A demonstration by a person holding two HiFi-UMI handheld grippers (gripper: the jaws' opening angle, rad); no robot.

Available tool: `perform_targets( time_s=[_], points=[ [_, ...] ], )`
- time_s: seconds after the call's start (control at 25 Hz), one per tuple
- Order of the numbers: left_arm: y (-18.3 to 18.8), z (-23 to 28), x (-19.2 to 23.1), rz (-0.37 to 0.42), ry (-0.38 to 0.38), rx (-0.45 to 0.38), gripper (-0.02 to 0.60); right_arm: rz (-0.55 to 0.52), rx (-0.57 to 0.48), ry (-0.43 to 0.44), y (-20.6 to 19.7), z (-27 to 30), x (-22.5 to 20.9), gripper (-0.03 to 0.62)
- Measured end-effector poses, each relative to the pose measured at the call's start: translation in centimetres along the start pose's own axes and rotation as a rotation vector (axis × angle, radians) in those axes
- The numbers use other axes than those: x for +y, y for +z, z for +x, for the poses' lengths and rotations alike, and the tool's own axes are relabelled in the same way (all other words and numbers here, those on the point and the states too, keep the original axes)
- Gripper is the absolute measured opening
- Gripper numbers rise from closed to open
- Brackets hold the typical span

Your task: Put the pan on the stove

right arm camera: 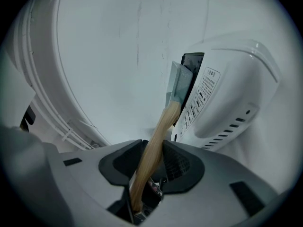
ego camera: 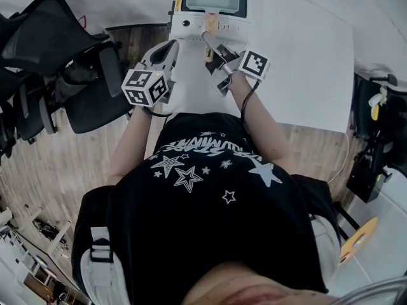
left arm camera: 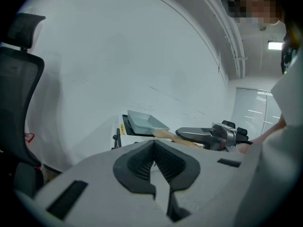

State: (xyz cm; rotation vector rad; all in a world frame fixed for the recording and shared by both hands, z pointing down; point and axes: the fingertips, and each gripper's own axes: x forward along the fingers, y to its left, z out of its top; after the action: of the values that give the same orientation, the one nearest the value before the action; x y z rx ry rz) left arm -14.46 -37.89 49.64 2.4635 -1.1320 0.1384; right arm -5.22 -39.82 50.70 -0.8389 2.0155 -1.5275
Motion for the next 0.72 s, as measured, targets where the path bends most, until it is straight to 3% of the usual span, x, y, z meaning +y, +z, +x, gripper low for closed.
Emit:
perform_targets(
  time_s=[0.6,0.72],
  points=[
    [-0.44,-0.06,-0.27,-0.005,-0.009,0.000,0.006,0.049,0.011,-0.028,-0.39,-0.13,-0.78,0.124],
    [-0.49,-0.04,-0.35,-0.006,-0.009,0.000,0.006,0.055,0.013,-0.014,-0.46,-0.07,-0.51,0.164]
  ],
)
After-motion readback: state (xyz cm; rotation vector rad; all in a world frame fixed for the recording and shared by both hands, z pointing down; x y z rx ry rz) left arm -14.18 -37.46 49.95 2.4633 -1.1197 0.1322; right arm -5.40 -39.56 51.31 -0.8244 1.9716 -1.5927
